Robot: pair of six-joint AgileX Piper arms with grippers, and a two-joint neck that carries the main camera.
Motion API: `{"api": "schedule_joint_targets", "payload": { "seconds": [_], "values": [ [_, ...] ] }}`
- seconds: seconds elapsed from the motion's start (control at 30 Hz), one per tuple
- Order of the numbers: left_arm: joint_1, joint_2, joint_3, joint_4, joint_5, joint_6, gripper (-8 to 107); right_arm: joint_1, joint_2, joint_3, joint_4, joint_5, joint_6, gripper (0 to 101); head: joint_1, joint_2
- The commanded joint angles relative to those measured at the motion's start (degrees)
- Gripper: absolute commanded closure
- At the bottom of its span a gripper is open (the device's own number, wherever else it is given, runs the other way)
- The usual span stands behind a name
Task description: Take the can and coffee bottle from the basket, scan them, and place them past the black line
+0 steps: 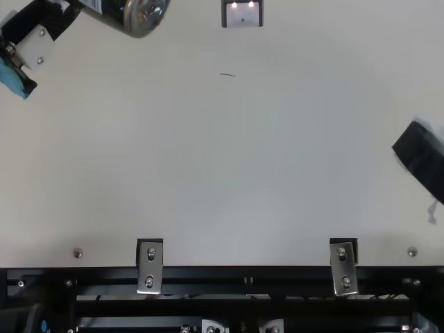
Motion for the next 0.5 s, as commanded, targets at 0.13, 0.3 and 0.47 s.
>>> {"api": "schedule_joint_targets", "payload": {
  "seconds": [0.13, 0.3, 0.47],
  "values": [
    [0.0, 0.0, 0.0, 0.0, 0.0, 0.0, 89, 2.7, 4.5, -0.1, 6.6, 0.1, 1.9, 0, -2.1, -0.8],
    [0.0, 0.0, 0.0, 0.0, 0.0, 0.0, 89, 8.7, 9.2, -0.5, 11.3, -2.9, 3.9, 0, -2.1, -0.8],
    [0.0, 0.0, 0.0, 0.0, 0.0, 0.0, 89, 16.3, 14.9, -1.5, 15.3, -8.8, 6.0, 0, -2.1, -0.8]
  ]
}}
